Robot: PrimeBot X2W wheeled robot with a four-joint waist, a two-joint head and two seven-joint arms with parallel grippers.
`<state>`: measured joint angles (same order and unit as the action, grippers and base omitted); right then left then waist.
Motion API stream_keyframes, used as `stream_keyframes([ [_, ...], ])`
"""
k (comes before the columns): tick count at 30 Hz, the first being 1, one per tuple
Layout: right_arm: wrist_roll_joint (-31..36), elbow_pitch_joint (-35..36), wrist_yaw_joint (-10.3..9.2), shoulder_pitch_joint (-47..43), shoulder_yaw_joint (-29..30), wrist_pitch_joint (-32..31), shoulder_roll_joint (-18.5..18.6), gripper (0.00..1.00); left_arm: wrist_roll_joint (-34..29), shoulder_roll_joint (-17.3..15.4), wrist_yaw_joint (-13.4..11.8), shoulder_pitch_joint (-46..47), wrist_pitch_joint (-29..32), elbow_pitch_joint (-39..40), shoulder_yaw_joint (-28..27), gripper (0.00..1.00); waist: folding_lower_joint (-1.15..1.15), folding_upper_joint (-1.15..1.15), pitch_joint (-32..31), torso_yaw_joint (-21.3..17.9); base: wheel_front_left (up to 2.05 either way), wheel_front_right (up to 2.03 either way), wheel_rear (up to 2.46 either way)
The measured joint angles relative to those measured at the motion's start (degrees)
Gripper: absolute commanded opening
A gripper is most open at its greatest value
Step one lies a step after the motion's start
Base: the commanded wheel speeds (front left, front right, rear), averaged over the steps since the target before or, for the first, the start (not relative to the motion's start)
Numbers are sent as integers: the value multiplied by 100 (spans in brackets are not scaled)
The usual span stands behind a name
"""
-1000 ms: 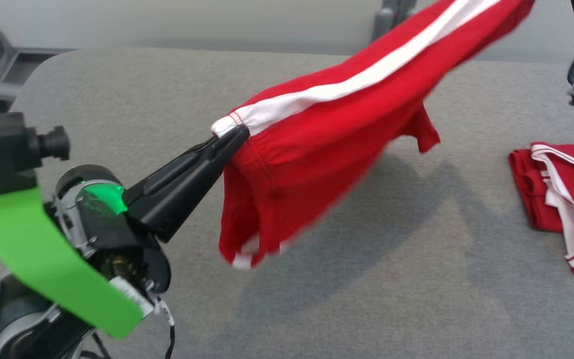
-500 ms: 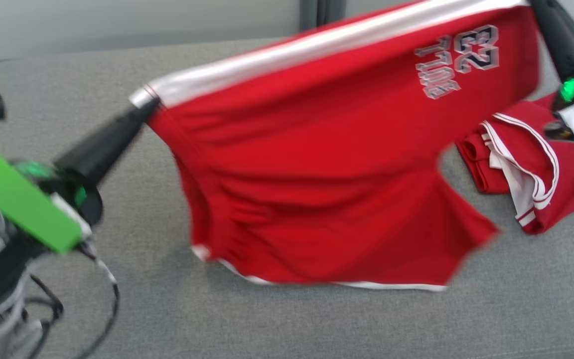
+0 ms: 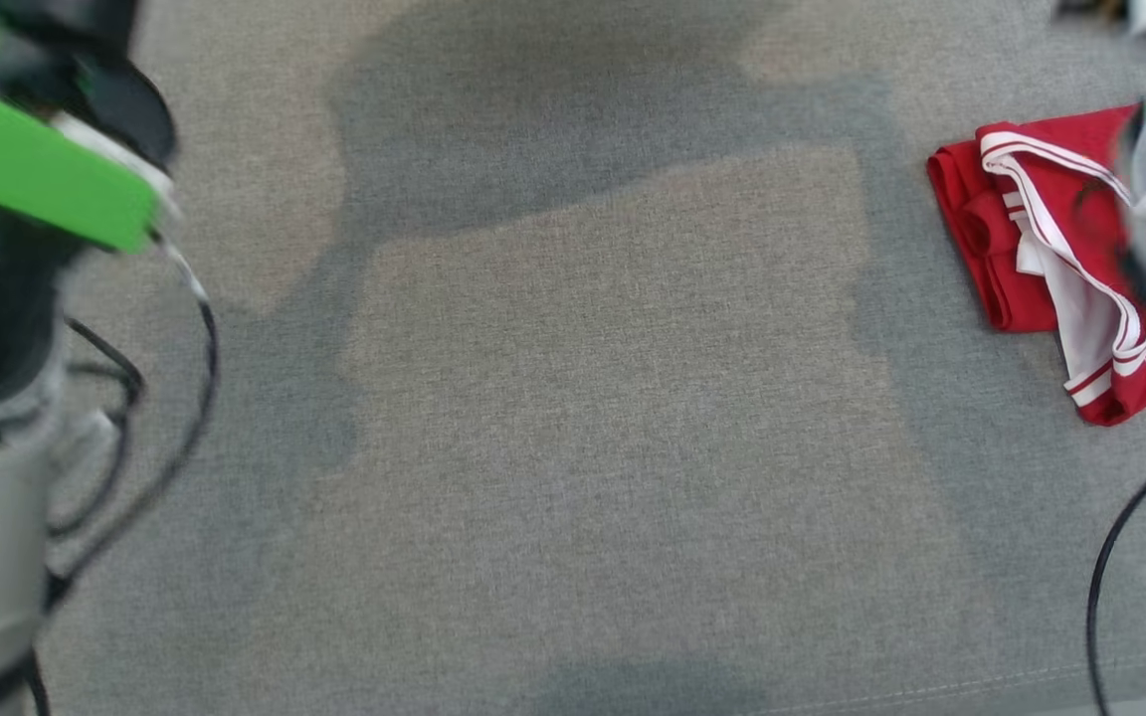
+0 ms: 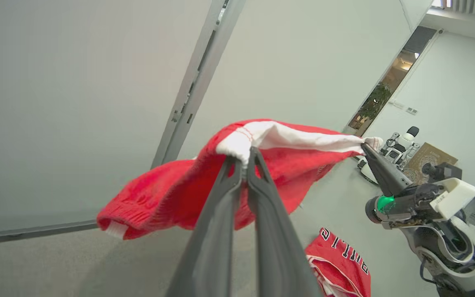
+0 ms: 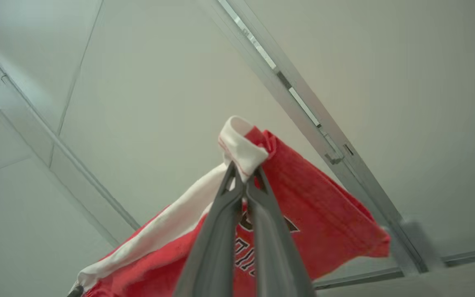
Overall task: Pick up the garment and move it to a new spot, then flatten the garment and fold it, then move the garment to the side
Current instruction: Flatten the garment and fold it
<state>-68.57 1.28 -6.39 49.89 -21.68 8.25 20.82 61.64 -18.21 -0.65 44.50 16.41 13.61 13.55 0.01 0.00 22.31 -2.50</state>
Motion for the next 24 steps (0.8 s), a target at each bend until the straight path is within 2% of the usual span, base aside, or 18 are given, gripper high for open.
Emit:
stream_keyframes([
  [2, -13, -186, -1, -701, -138, 33, -10, 0, 0, 78, 158, -583, -142, -292, 151, 0, 0, 0, 6, -18, 0, 0, 0],
  [5, -192, -423, -1, -1864, -220, 122, -51, 0, 9, 266, 180, -1687, -465, -851, 213, 0, 0, 0, -68, -25, 0, 0, 0],
  [11, -548, -635, 86, -3551, -422, 285, -242, 0, -131, 300, 482, -3122, -1013, -1478, 346, 0, -1, 0, -270, -29, 0, 0, 0],
  [16, -571, -779, 308, -4148, -587, 281, -187, 0, -296, 310, 625, -3660, -1449, -1683, 404, 0, -1, 0, -429, -91, 0, 0, 0],
  [20, -582, -857, 424, -4374, -490, 291, -25, 0, -386, 469, 717, -4031, -1774, -1781, 622, 0, -1, 0, -565, -102, 0, 0, 0],
  [24, -600, -935, 483, -4576, -450, 334, -16, 0, -455, 584, 769, -4229, -2038, -1984, 699, 0, -1, 0, -647, -60, 0, 0, 0],
])
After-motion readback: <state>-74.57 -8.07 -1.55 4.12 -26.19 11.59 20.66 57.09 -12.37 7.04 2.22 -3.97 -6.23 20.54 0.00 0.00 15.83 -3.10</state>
